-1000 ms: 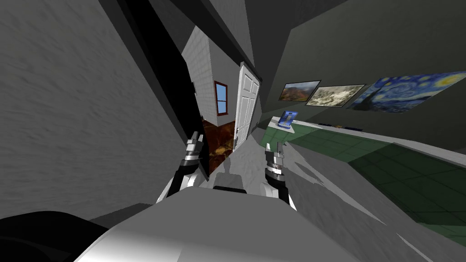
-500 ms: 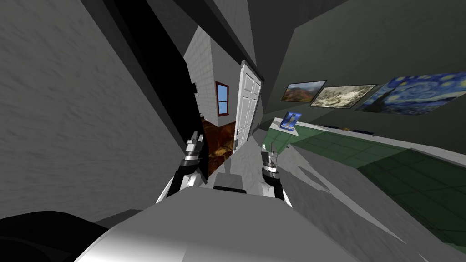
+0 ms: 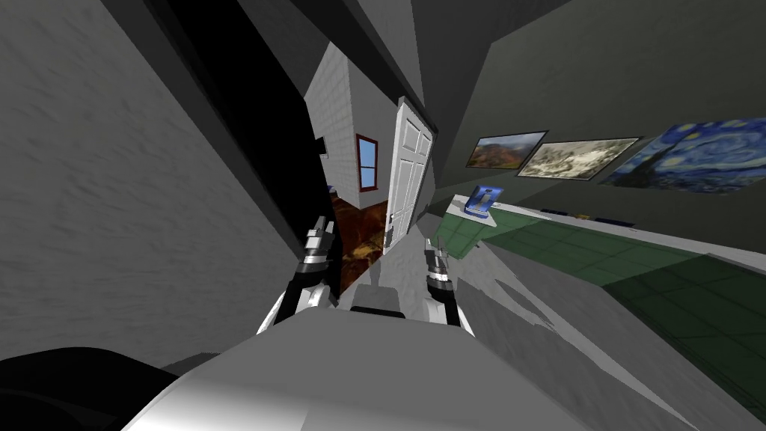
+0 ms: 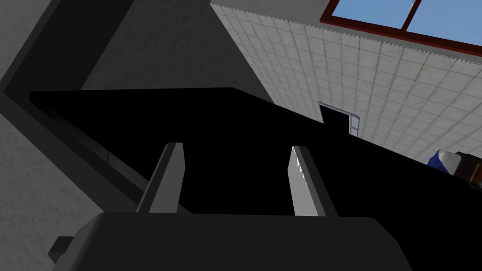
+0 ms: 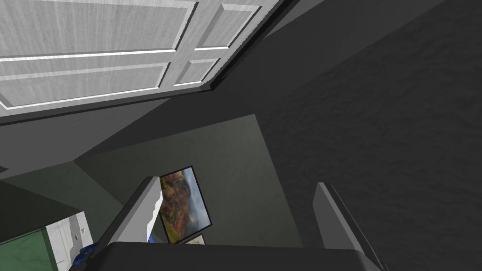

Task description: Push the door open

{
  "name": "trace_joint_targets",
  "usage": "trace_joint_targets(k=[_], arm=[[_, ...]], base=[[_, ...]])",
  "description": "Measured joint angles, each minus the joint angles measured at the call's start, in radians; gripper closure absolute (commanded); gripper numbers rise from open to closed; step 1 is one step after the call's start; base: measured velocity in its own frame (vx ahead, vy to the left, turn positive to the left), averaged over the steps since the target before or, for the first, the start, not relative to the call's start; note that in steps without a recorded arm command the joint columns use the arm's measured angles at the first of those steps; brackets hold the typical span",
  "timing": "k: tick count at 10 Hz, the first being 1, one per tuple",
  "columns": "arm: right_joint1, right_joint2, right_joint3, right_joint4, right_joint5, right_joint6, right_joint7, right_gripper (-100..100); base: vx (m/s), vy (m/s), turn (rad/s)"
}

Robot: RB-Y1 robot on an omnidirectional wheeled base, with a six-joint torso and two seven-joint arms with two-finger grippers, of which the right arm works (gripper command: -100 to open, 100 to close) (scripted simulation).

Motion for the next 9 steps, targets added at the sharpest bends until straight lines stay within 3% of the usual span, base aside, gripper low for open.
trace_joint_targets(k=[9], arm=[[-0.09,-0.028,0.026,0.198,0.045,-0.029,-0.043,-100]], base=[[0.092,-0.053,0.053]])
